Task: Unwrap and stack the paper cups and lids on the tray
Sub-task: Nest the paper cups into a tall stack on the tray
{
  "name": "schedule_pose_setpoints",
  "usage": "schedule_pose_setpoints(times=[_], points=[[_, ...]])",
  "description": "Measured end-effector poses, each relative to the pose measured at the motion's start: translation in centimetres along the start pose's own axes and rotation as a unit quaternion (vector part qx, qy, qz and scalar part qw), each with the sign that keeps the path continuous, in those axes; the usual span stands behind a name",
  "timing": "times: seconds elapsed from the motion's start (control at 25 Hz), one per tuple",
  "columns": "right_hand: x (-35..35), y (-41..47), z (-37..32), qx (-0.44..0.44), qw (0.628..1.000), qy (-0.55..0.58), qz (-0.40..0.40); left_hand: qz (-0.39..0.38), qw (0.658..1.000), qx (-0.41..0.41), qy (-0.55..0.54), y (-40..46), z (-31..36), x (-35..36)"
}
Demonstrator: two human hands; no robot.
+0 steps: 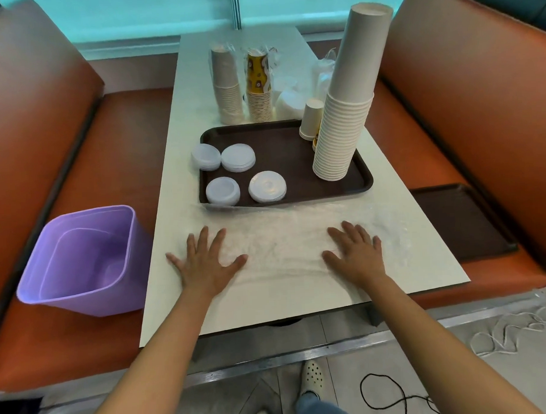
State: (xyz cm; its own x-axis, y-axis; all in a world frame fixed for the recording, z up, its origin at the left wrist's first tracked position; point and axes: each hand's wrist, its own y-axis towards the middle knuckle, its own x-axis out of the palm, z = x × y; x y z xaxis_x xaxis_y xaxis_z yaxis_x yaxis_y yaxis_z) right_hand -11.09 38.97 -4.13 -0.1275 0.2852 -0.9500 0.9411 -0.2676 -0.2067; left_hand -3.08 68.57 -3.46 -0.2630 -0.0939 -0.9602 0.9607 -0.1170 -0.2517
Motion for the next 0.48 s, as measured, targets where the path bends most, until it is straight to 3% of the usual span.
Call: schedule_pose_setpoints(times=[0.16, 0.24, 0.36, 0.4, 0.48], points=[[-0.6, 0.1, 2.1, 0.141, 0.989, 0.018, 0.04, 0.006, 1.0, -0.008, -0.029, -0.5, -1.3, 0.0], [-0.8, 0.0, 2.6, 0.147, 0.988, 0.019, 0.037, 0.102, 0.994, 0.011, -0.035, -0.9, -1.1, 0.1], [-0.6, 0.0, 2.6, 0.137, 0.99, 0.019, 0.031, 0.254, 0.958, 0.124, -0.039, -0.2, 1.6, -1.0], [-0.7, 0.0, 2.6, 0.134, 0.99, 0.017, 0.032, 0.254, 0.957, 0.136, -0.038, 0.4, 2.6, -1.5], [-0.9, 0.0, 2.9, 0.133, 0.991, 0.01, 0.031, 0.164, 0.983, 0.056, -0.052, 1.2, 3.7, -1.9]])
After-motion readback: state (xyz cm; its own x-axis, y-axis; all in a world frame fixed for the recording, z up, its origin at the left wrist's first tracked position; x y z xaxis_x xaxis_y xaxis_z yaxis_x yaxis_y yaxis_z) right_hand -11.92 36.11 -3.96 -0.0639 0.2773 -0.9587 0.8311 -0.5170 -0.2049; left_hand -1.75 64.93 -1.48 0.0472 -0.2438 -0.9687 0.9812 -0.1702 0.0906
